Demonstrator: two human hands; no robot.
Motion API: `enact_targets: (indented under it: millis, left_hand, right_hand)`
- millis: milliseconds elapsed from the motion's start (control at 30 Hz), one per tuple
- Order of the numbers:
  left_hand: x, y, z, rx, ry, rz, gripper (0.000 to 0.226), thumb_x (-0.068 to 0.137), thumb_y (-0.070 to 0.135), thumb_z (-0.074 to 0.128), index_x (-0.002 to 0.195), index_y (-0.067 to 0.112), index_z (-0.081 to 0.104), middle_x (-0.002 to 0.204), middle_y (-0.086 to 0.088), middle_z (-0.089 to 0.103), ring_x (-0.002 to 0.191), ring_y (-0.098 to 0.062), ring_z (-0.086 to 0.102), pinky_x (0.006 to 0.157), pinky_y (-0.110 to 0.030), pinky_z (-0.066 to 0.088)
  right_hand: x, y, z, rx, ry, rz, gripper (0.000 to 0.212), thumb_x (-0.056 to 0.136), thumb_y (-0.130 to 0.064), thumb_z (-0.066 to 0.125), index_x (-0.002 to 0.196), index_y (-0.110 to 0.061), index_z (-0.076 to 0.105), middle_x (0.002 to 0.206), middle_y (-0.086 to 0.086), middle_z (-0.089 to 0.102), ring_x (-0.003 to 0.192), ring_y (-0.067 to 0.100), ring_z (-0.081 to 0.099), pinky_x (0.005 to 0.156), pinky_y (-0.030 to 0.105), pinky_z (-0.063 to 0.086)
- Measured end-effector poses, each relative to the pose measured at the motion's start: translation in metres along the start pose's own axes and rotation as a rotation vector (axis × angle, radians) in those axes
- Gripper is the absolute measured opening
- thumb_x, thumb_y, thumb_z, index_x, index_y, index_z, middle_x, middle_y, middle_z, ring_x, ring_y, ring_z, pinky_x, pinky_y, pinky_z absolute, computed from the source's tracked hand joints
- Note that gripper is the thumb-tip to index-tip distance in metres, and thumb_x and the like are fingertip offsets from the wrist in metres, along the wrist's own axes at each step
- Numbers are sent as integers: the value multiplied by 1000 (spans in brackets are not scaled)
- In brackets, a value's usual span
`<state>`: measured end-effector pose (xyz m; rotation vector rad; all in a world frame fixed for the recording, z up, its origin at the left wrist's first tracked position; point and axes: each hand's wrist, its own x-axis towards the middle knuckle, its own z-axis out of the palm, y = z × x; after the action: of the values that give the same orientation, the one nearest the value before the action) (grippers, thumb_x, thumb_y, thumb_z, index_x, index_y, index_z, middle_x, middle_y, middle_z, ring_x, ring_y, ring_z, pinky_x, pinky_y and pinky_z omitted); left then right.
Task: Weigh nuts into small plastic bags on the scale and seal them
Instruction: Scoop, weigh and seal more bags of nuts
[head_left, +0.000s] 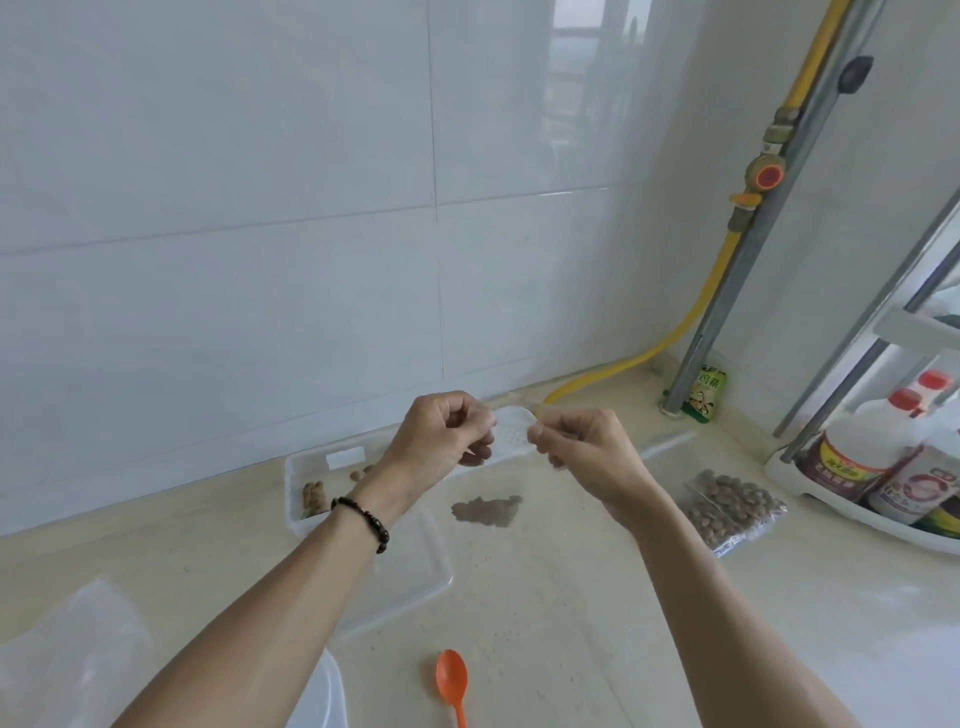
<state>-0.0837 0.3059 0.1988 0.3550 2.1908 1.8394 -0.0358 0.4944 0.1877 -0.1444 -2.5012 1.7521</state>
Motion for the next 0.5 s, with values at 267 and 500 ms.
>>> enact_targets:
  millis: [267,500]
  left_hand:
    - [31,1,45,144,58,4,13,90,13,68,81,4,67,69,-4,65,56,-12,63,60,-22,55]
    - [53,-5,71,154,-60,-45,15,93,11,64,87,-2,69,75,-7,72,67,-17,72,61,-20,53]
  right_hand:
    - [23,21,-36,110,-6,8,17,93,-20,66,83,-9,74,70,1,66,60,7,60,60,22,50]
    - [34,53,-64,-51,194,44,25,96,-18,61,74,-10,72,60,-2,60,49,4,51,55,24,46]
